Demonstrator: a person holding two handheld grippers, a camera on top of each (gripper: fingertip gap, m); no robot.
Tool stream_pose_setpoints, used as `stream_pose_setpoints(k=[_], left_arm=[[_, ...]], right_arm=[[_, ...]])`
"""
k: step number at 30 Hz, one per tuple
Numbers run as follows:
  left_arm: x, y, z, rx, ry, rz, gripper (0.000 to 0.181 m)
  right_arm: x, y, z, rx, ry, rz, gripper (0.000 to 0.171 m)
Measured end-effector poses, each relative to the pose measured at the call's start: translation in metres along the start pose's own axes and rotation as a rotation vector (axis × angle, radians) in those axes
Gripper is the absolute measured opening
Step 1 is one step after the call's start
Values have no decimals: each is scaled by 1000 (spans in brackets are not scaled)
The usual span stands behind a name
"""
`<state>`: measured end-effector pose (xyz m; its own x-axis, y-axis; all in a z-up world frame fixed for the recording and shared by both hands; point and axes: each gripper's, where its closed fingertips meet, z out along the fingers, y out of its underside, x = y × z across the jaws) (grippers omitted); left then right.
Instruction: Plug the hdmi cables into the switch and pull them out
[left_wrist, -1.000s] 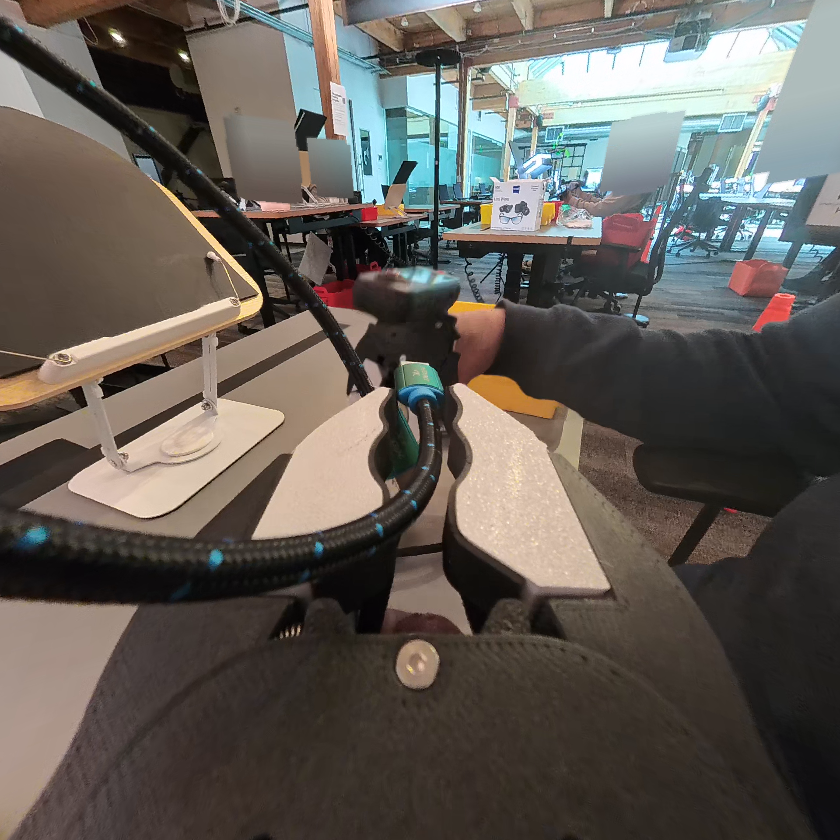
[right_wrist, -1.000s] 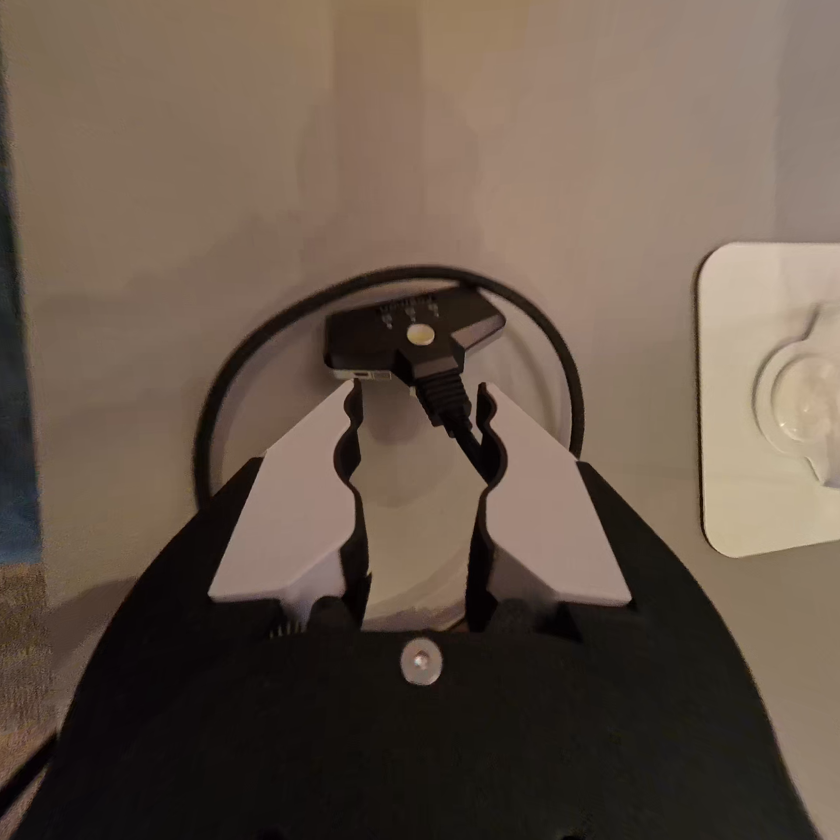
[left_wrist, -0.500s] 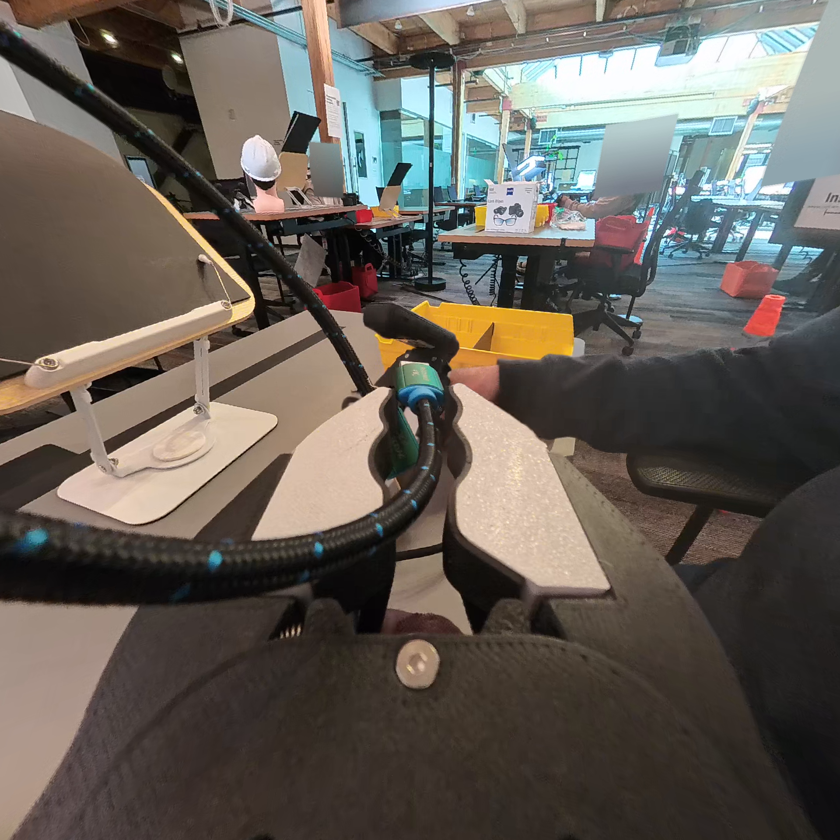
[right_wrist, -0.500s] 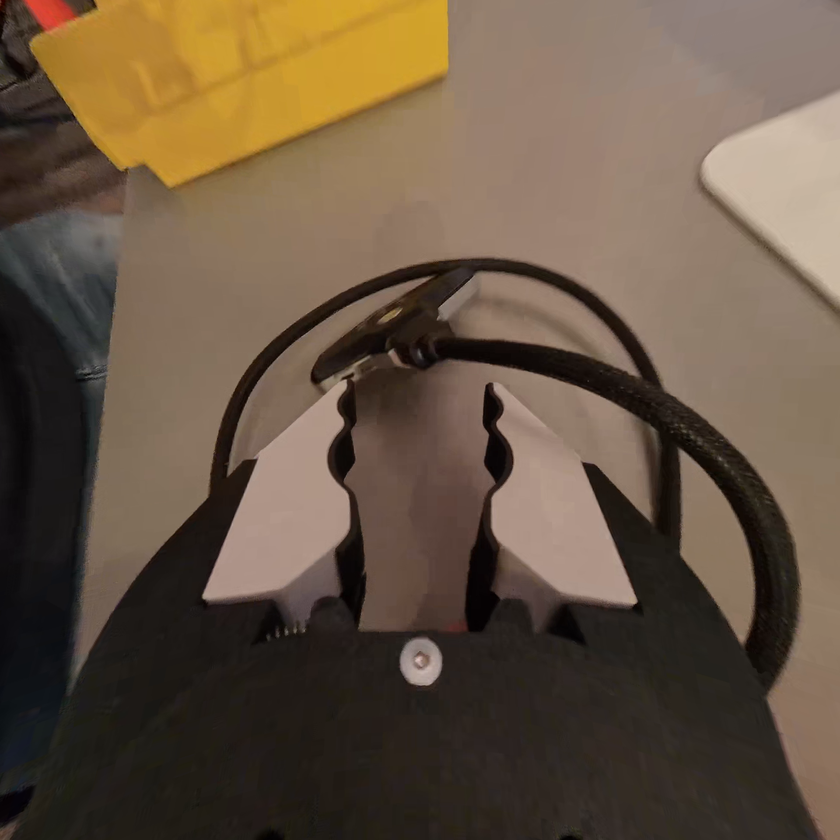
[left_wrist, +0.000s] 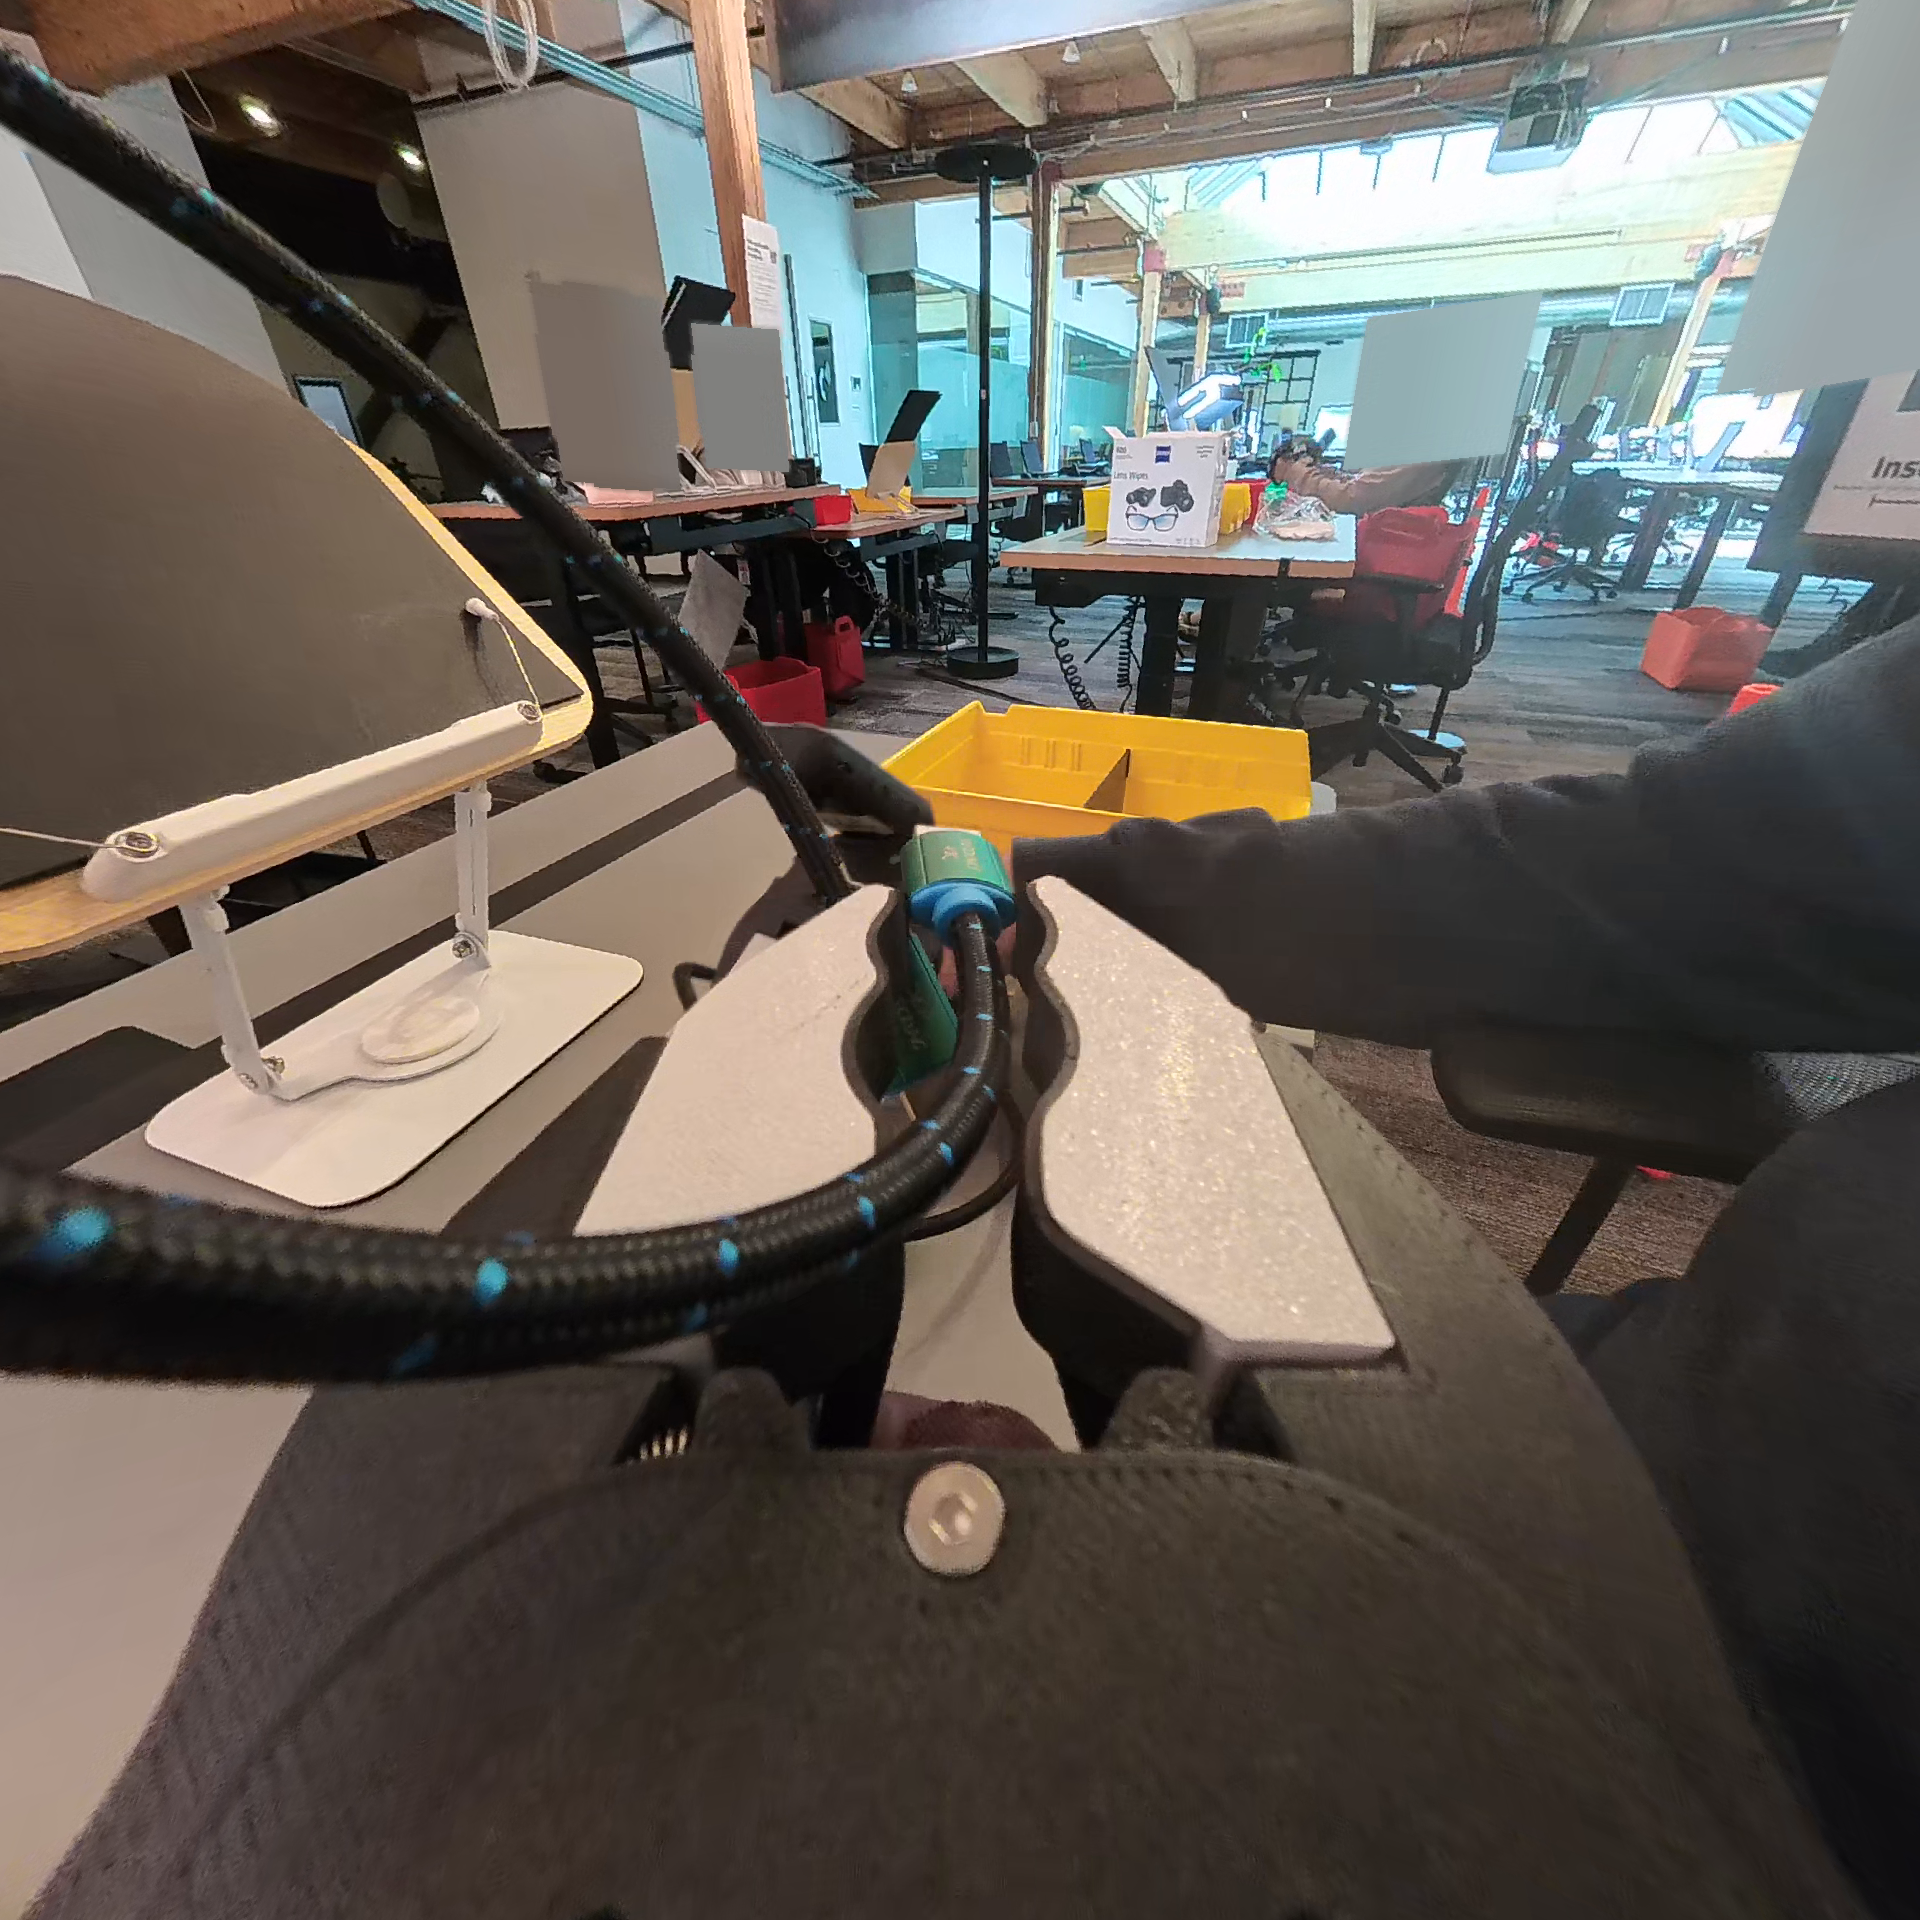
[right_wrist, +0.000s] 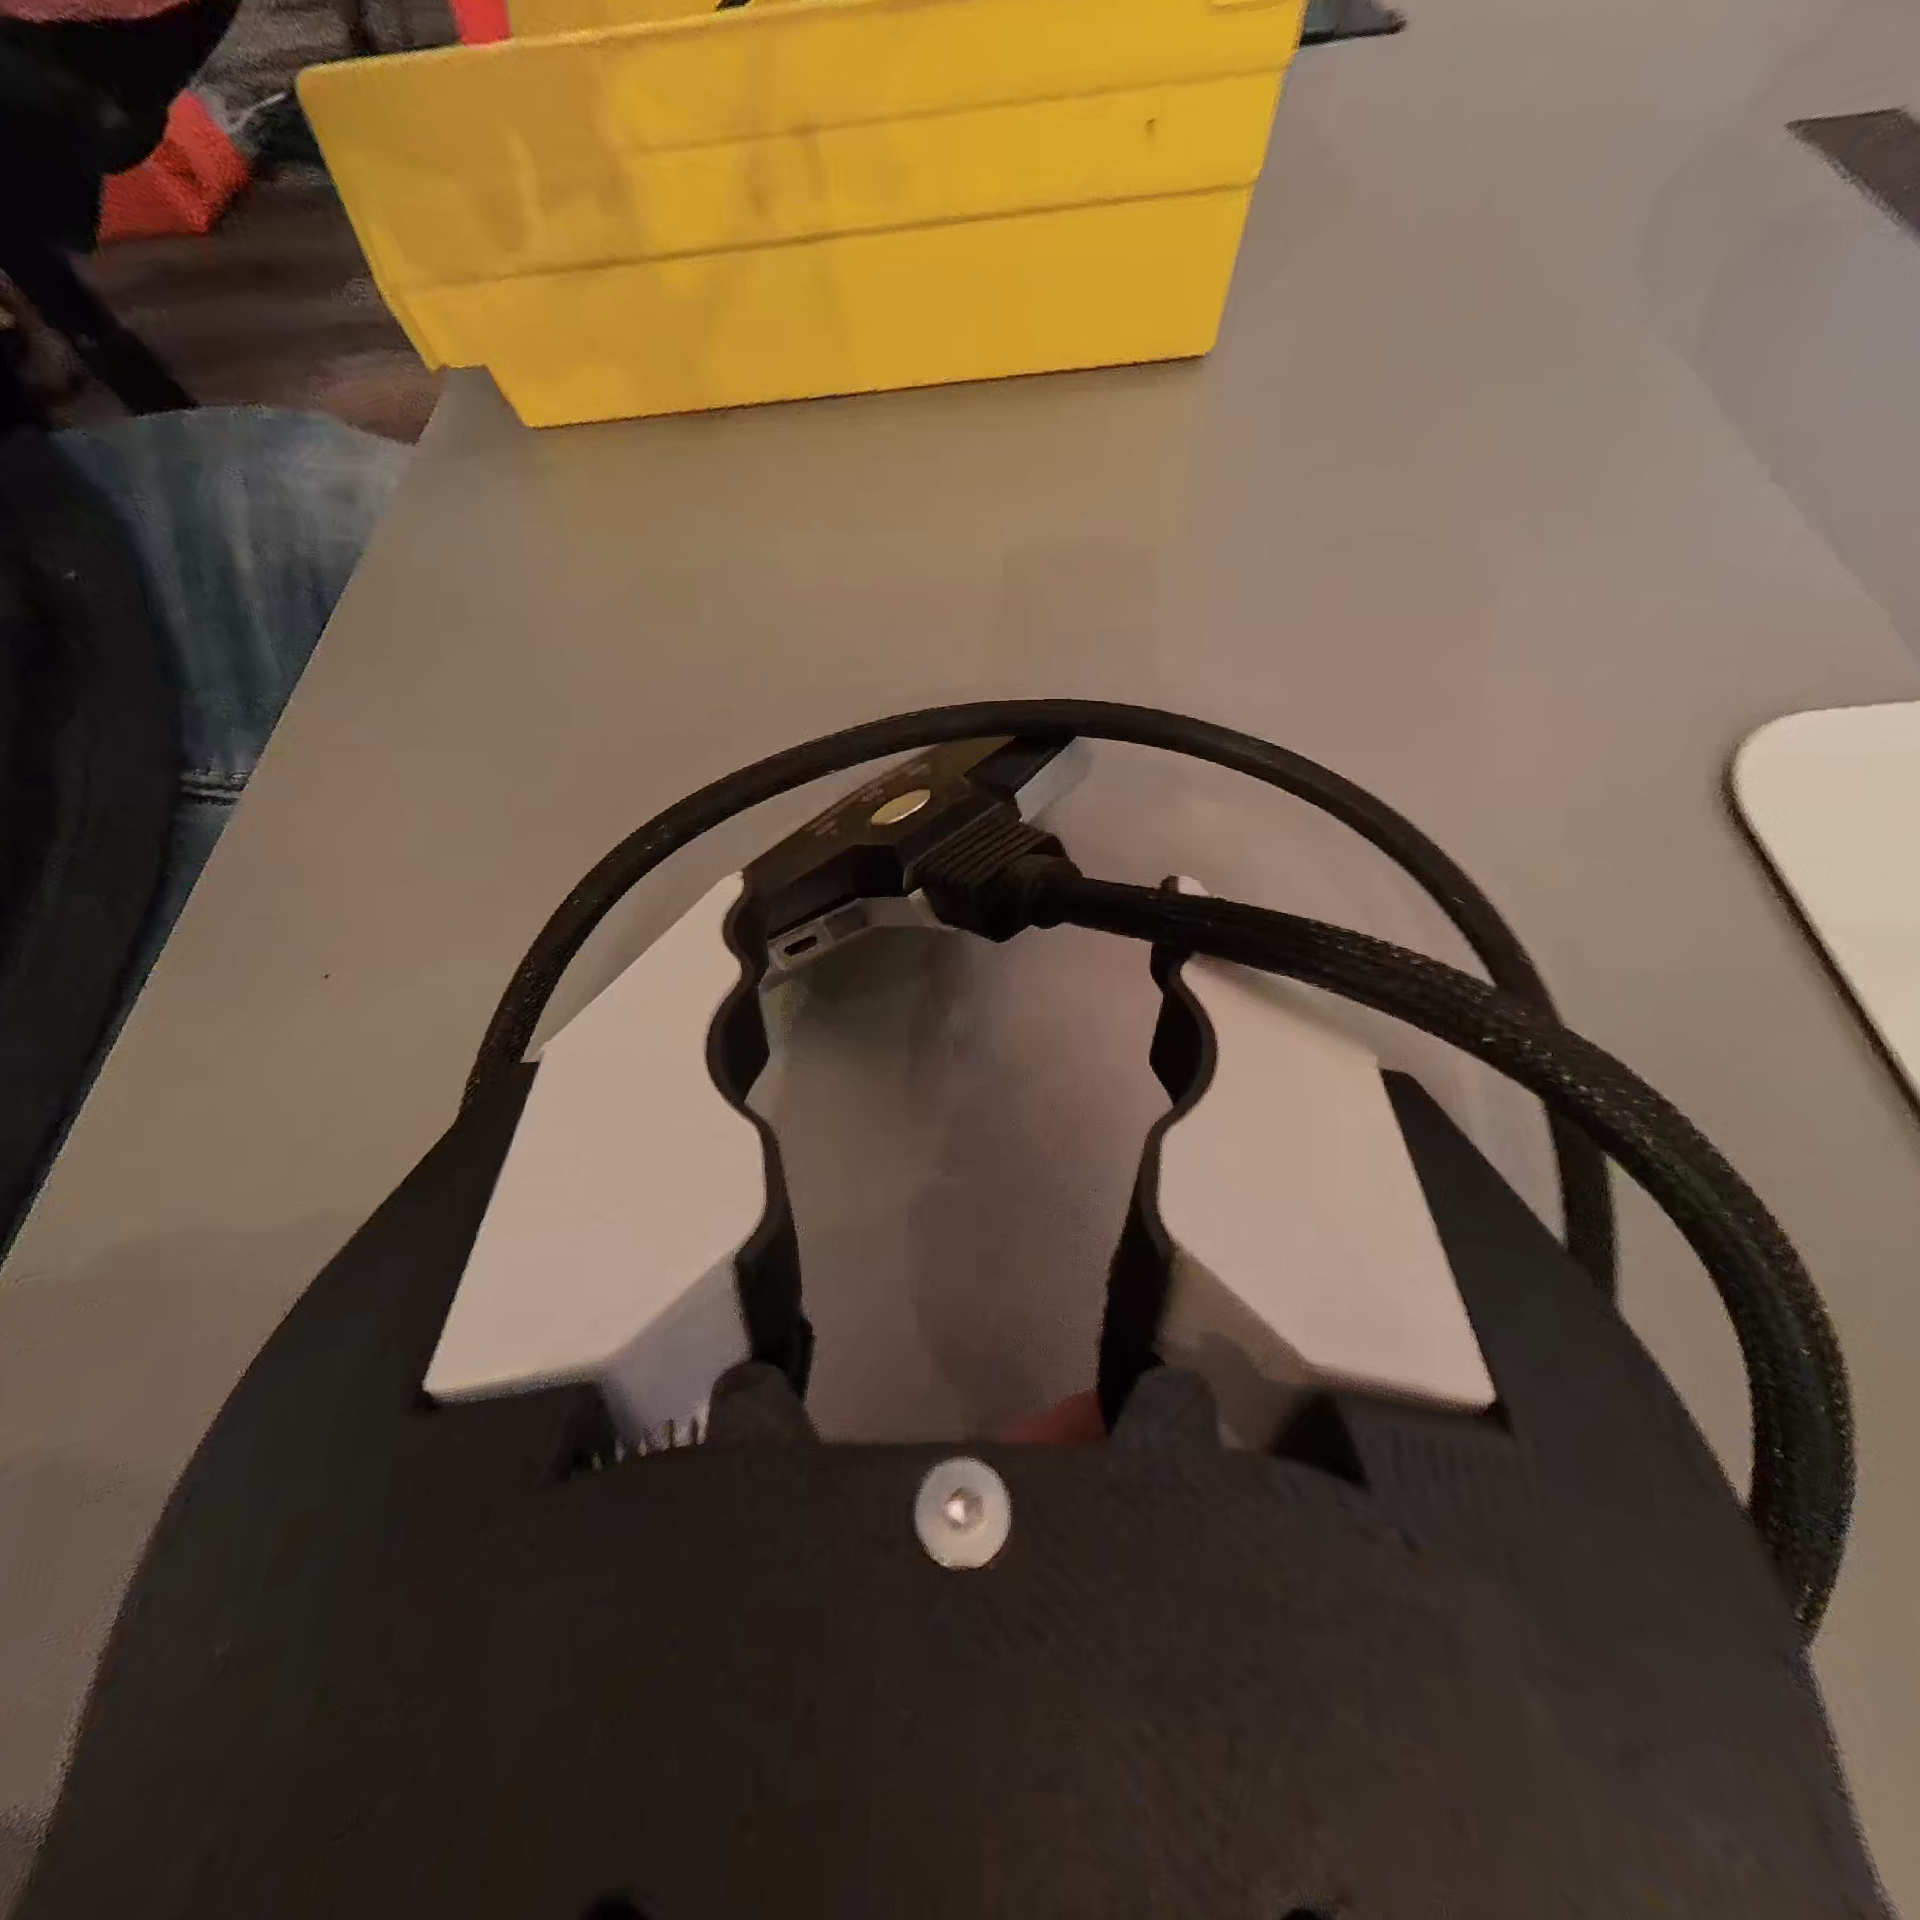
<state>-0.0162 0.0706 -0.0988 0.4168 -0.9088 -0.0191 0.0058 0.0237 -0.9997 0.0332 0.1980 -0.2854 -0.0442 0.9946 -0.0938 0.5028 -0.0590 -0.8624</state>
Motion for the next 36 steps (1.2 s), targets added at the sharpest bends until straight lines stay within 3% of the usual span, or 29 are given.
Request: stream_pose_setpoints(k=[2,6,9,17,26,30,34,36], left_arm=[[-1,1,0,-1,2,-3,19],[-3,2,-1,-4,-4,-3,19],[-5,1,-2,0,-8,-2,19],[-12,5,-3,-5,-23,-10,19],[-7,7,1,-19,-15,0,19],[-5,9,3,-23,-12,0,19],[-5,10,4,-28,-10,2,19],[-5,10,4,-27,-8,0,19]], right_arm=[[0,-2,8,-7,-58,26,74],[4,-15,16,33,-114,54,28],[1,-20,17,47,-124,43,23],[-1,-39,-15,137,-52,130,23],[-13,-4,-36,-101,81,16,23],[-24,-12,-32,-69,50,0,24],[-29,-27,-24,11,1,-14,42],[-29,-25,-15,-14,-14,-68,39]])
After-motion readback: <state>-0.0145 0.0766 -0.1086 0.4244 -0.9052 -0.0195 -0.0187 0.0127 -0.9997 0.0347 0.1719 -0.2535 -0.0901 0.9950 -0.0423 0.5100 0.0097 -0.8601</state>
